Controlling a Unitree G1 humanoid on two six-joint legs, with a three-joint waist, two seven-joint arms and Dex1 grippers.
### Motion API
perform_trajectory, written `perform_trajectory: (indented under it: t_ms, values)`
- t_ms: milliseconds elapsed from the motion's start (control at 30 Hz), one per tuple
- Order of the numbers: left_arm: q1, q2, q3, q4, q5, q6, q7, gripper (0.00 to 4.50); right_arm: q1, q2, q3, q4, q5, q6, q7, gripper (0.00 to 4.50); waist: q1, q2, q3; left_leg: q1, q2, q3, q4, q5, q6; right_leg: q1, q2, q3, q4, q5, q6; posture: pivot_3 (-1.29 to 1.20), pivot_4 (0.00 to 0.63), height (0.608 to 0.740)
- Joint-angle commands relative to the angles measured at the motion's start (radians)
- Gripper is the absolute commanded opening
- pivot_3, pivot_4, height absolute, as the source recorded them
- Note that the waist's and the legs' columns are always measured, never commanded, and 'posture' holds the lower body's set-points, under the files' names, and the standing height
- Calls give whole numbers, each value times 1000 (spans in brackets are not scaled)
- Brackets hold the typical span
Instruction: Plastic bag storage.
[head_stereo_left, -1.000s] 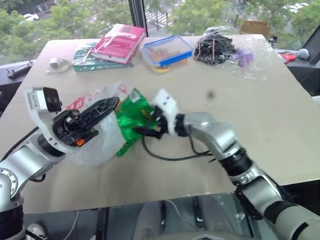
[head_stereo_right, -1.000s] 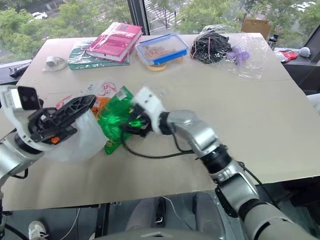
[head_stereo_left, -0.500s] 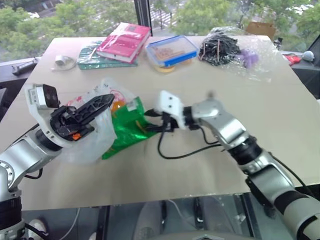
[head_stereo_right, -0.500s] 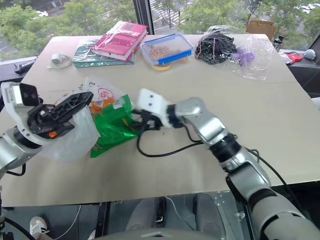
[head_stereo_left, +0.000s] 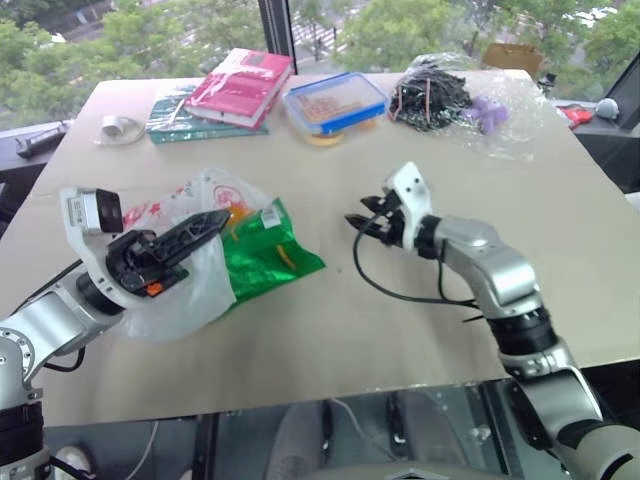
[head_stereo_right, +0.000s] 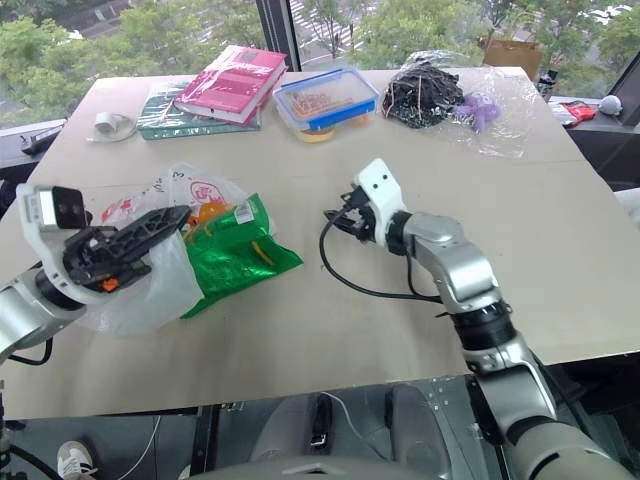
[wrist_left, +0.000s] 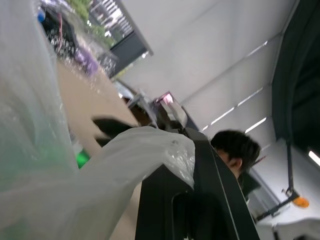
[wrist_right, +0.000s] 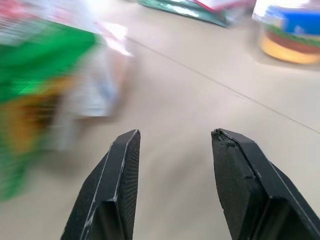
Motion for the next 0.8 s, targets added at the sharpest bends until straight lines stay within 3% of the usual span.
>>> perform_trajectory:
  t_ms: [33, 200, 400, 500, 633, 733, 800]
  values:
    - [-9, 4, 33, -32, 24, -5, -18, 0, -20, 107, 94, 10, 46, -91, 114, 2284, 0, 0, 0, -1, 1, 0, 0, 0, 0, -1, 0, 0, 0, 0, 0, 0, 150, 740]
    - [-7, -2, 52, -34, 17, -7, 19, 0, -36, 155, 257, 63, 24, -126, 288, 2284, 4, -1, 0, -2, 4, 0, 0, 0, 0, -1, -2, 0, -2, 0, 0, 0, 150, 740]
    - [6, -6, 42, -55, 19, 4, 35, 0, -199, 225, 351, 316, -115, -293, 328, 2284, 2, -1, 0, 0, 1, -2, 1, 0, 0, 1, -4, -2, 1, 0, 0, 0, 150, 740]
    - [6, -11, 34, -72, 43, 0, 33, 0, -251, 252, 327, 436, -189, -362, 230, 2284, 0, -1, 0, 0, 1, -2, 1, 1, -1, 0, -3, -2, 3, 0, 0, 0, 150, 740]
    - [27, -21, 44, -96, 59, -4, 30, 0, -186, 172, 250, 303, -164, -285, 228, 2284, 8, -1, 0, -2, 0, -4, 0, 1, -1, 0, -6, -4, -1, 0, 0, 0, 150, 740]
    - [43, -32, 47, -108, 62, -10, 35, 0, -99, 98, 217, 143, -126, -177, 248, 3194, 11, -1, 0, -3, -1, -4, 0, 0, 0, 1, -9, -5, -2, 0, 0, 0, 150, 740]
    - [47, -38, 44, -119, 61, -13, 41, 0, -49, 90, 184, 76, -96, -98, 220, 4063, 9, -1, -1, -3, -1, -5, 0, 0, 0, 1, -10, -6, -1, 0, 0, 0, 150, 740]
